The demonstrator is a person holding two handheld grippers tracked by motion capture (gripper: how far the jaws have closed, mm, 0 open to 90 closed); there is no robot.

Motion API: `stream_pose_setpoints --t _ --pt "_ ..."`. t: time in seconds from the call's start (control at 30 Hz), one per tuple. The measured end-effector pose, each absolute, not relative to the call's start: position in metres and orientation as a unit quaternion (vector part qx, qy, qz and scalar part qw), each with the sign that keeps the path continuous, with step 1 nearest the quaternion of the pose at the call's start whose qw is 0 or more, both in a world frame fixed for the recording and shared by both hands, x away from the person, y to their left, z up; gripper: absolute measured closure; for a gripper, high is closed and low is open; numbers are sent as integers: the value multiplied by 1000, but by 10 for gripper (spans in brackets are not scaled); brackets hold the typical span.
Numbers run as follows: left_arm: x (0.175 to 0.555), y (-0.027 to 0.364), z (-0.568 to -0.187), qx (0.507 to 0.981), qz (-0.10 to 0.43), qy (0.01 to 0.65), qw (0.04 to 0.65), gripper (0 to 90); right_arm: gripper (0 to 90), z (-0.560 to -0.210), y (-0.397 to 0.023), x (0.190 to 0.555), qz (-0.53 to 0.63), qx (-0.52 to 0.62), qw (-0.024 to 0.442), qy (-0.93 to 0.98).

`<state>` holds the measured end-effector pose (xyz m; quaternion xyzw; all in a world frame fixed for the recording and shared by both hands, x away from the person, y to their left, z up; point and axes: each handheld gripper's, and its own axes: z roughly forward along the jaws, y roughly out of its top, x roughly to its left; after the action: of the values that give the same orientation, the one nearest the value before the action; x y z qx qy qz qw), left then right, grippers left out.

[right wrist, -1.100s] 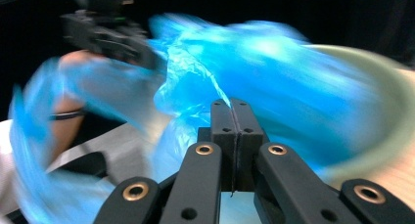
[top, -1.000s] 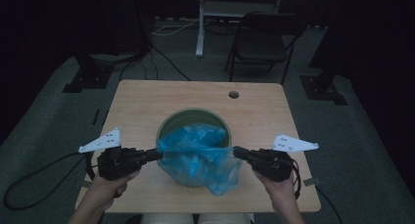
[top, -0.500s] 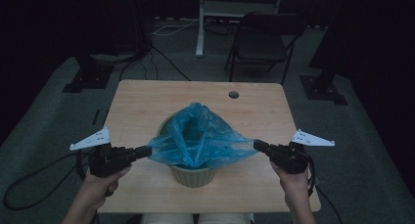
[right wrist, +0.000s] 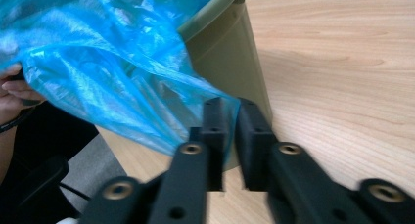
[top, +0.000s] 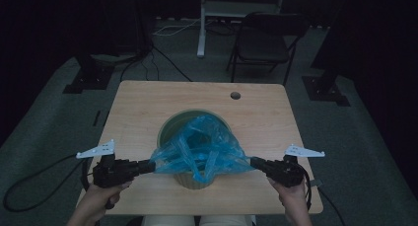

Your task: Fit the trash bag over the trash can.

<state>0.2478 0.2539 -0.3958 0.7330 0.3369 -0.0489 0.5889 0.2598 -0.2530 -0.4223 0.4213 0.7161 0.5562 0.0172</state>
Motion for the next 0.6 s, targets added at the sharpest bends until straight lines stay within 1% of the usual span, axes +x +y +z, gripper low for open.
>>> stream_pose_setpoints --t 0.03,0.1,0.17,0.2,0.27,0.3,0.37,0.5,0.53,0.6 --pt "247 256 -392 732 -49 331 593 663 725 -418 -255 259 562 419 22 713" --pt "245 260 -384 734 -34 325 596 583 646 -406 -260 258 571 419 37 705" --pt "242 261 -374 737 -26 314 598 494 589 -393 -264 259 577 413 52 703" --pt "241 262 -371 742 -21 308 595 482 575 -387 -266 259 578 413 59 701" --pt "239 261 -365 748 -18 304 589 384 543 -376 -268 261 585 407 66 698" --pt "238 261 -363 752 -9 303 586 383 529 -371 -268 262 589 405 70 696" --pt "238 263 -361 754 -5 303 583 345 495 -364 -266 264 593 396 74 698" --pt "242 263 -354 757 7 302 579 344 466 -351 -253 271 601 373 67 704" --pt "247 257 -346 765 12 294 572 344 459 -347 -248 273 600 366 66 708" --pt "253 247 -339 776 14 283 564 328 404 -336 -225 282 592 343 60 727"
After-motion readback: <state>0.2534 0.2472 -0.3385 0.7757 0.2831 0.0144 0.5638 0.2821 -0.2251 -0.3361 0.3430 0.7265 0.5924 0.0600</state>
